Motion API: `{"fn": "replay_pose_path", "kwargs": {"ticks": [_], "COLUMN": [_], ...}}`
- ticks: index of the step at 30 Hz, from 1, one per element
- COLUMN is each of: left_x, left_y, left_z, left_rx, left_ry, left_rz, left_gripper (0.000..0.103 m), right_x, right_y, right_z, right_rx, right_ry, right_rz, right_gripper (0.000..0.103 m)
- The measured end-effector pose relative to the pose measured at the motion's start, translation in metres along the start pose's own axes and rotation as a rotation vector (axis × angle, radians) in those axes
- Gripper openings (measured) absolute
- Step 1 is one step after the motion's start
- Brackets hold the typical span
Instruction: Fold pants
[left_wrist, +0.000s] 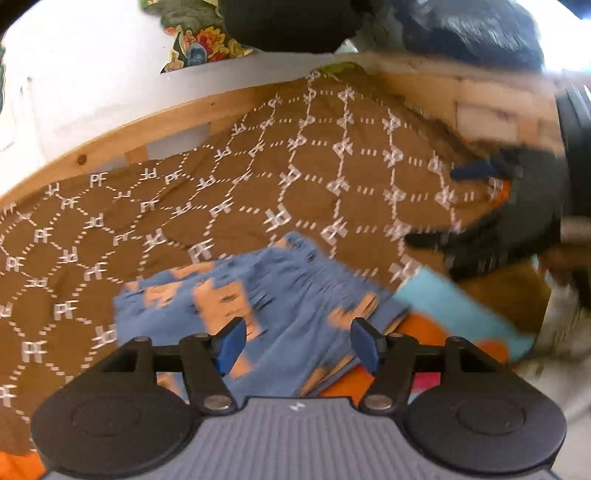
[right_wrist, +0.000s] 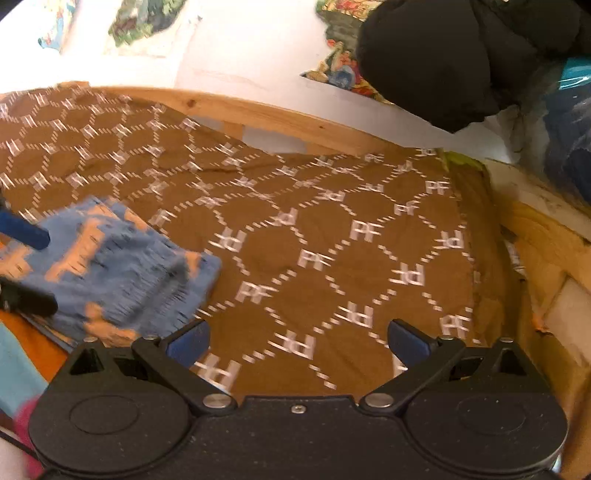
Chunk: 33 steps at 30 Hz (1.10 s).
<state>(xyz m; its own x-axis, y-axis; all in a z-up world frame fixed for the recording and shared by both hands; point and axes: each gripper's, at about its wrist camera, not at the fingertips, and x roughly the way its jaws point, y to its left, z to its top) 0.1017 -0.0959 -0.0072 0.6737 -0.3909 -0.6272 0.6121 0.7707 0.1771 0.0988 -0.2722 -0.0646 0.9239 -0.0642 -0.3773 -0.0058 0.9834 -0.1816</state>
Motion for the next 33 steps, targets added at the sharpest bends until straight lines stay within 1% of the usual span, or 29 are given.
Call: {"fn": "replay_pose_path", "kwargs": {"ticks": [1, 3, 5, 6, 7, 8, 9, 11, 12, 13, 14, 16, 17, 18, 20, 24, 25, 27, 28, 29, 30, 31, 32, 33], "left_x": [-0.003, 0.0, 0.003, 0.005, 0.007, 0.006, 0.007, 0.007, 0.008, 0.008, 0.01, 0.008, 0.008, 0.007, 0.002, -0.005, -0.004, 0.001, 0.006, 0.007, 0.006, 0.001, -0.003, -0.009], "left_y": [0.002, 0.01, 0.018, 0.02, 0.021, 0.022, 0.02, 0.017, 0.016, 0.017, 0.017, 0.017, 0.016, 0.015, 0.015, 0.018, 0.017, 0.016, 0.016, 0.017, 0.02, 0.025, 0.03, 0.037], "left_z": [-0.005, -0.009, -0.017, -0.019, -0.021, -0.023, -0.024, -0.026, -0.027, -0.027, -0.028, -0.028, -0.027, -0.026, -0.024, -0.02, -0.02, -0.023, -0.025, -0.026, -0.026, -0.025, -0.024, -0.022], "left_rx": [0.005, -0.027, -0.098, -0.129, -0.15, -0.151, -0.135, -0.089, -0.079, -0.08, -0.086, -0.092, -0.086, -0.079, -0.079, -0.102, -0.1, -0.085, -0.083, -0.092, -0.112, -0.151, -0.179, -0.216], "left_ry": [0.013, 0.039, 0.059, 0.065, 0.074, 0.077, 0.077, 0.072, 0.072, 0.075, 0.076, 0.068, 0.062, 0.054, 0.036, 0.012, 0.019, 0.056, 0.087, 0.104, 0.109, 0.102, 0.09, 0.064], "left_rz": [0.003, 0.01, -0.011, -0.032, -0.055, -0.068, -0.077, -0.063, -0.058, -0.063, -0.071, -0.076, -0.073, -0.067, -0.071, -0.109, -0.118, -0.137, -0.143, -0.155, -0.169, -0.186, -0.199, -0.211], "left_gripper": [0.068, 0.067, 0.06, 0.054, 0.052, 0.052, 0.049, 0.043, 0.037, 0.03, 0.026, 0.013, 0.01, 0.007, 0.005, 0.005, 0.005, 0.005, 0.007, 0.007, 0.009, 0.014, 0.019, 0.038], "right_x": [-0.001, 0.0, 0.006, 0.009, 0.013, 0.018, 0.022, 0.03, 0.034, 0.037, 0.038, 0.037, 0.036, 0.033, 0.025, 0.009, 0.007, 0.014, 0.019, 0.022, 0.021, 0.018, 0.016, 0.013], "right_y": [0.002, 0.008, 0.015, 0.018, 0.022, 0.025, 0.029, 0.036, 0.04, 0.044, 0.046, 0.051, 0.053, 0.054, 0.051, 0.041, 0.04, 0.047, 0.05, 0.052, 0.053, 0.051, 0.05, 0.048], "right_z": [0.004, 0.011, 0.018, 0.02, 0.023, 0.025, 0.026, 0.029, 0.03, 0.029, 0.027, 0.024, 0.023, 0.024, 0.026, 0.031, 0.03, 0.023, 0.017, 0.013, 0.012, 0.013, 0.014, 0.016], "right_rx": [0.016, 0.05, 0.085, 0.105, 0.129, 0.151, 0.172, 0.194, 0.195, 0.197, 0.203, 0.216, 0.209, 0.207, 0.222, 0.236, 0.223, 0.19, 0.182, 0.183, 0.185, 0.182, 0.178, 0.171], "right_ry": [-0.002, 0.007, 0.034, 0.049, 0.07, 0.092, 0.114, 0.156, 0.173, 0.189, 0.201, 0.206, 0.203, 0.198, 0.183, 0.175, 0.184, 0.229, 0.266, 0.284, 0.279, 0.271, 0.26, 0.24], "right_rz": [0.036, 0.134, 0.225, 0.261, 0.3, 0.334, 0.367, 0.401, 0.408, 0.412, 0.418, 0.415, 0.414, 0.411, 0.399, 0.369, 0.363, 0.357, 0.359, 0.356, 0.351, 0.343, 0.333, 0.318], "right_gripper": [0.101, 0.096, 0.083, 0.08, 0.071, 0.062, 0.058, 0.045, 0.042, 0.034, 0.025, 0.024, 0.021, 0.02, 0.019, 0.019, 0.019, 0.02, 0.02, 0.021, 0.021, 0.026, 0.039, 0.044]}}
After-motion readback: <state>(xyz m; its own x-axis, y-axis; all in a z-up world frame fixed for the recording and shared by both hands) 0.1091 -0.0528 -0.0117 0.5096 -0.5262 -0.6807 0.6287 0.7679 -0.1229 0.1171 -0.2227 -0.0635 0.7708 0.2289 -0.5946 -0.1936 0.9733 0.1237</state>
